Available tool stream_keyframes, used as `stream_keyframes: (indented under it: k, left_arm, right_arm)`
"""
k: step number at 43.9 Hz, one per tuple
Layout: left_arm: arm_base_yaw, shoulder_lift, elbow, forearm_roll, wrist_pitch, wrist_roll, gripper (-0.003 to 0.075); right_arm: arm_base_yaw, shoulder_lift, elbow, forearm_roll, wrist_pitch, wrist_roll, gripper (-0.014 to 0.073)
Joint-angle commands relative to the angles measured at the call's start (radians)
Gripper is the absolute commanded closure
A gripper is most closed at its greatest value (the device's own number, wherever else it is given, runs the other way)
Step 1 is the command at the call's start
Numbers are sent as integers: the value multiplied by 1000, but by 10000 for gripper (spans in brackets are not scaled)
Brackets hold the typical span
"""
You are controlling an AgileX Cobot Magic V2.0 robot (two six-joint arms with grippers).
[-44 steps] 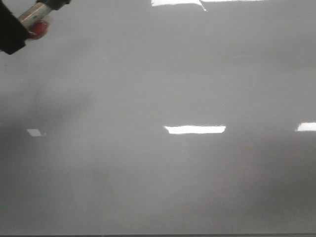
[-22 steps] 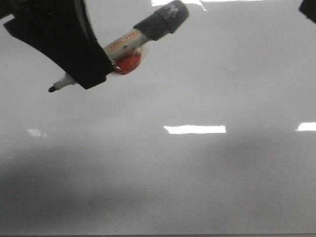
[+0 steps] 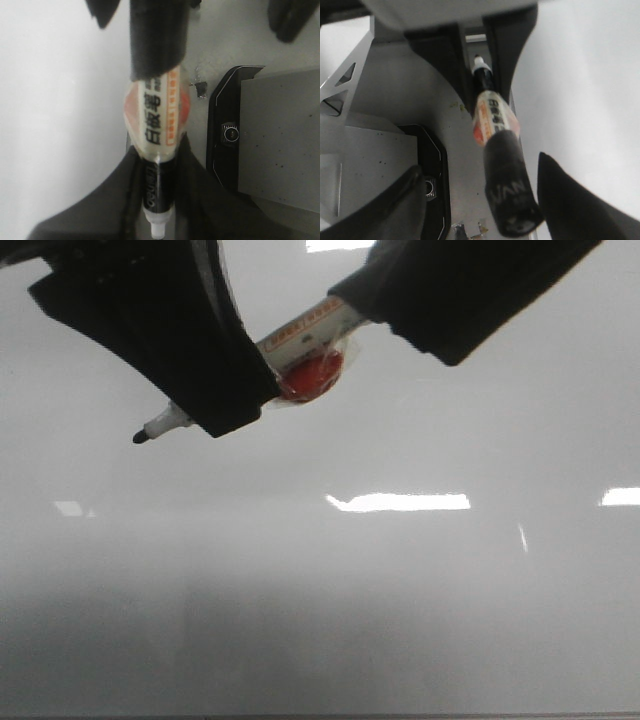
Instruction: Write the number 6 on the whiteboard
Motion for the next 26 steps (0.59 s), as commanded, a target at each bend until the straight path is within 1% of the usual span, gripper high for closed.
stream_keyframes:
  k: [1,4,8,19,21,24,26]
  left_arm:
    - [-8,-28,-34,-34,-38,1,741]
    - [-8,-28,-34,-34,-45,1,741]
    - [-8,-28,-34,-34,-59,1,741]
    - [-8,-28,-34,-34,-80,1,741]
    - [-8,-28,-34,-34,-80,1,741]
    - [-8,-28,-34,-34,-80,1,741]
    - [-8,-28,-34,-34,-81,1,741]
  right_arm:
    - [14,-19,-33,47,-77,-13,139]
    - [14,-19,-33,46,-90,-13,190]
    - [14,-19,-33,46,-92,-13,232]
    - [14,-3,-33,46,-97,-13,239]
    - [14,-3,-33,46,-98,-13,266]
    - [14,-3,-33,46,-98,-13,340]
    - [14,-3,-33,46,-95,-13,405]
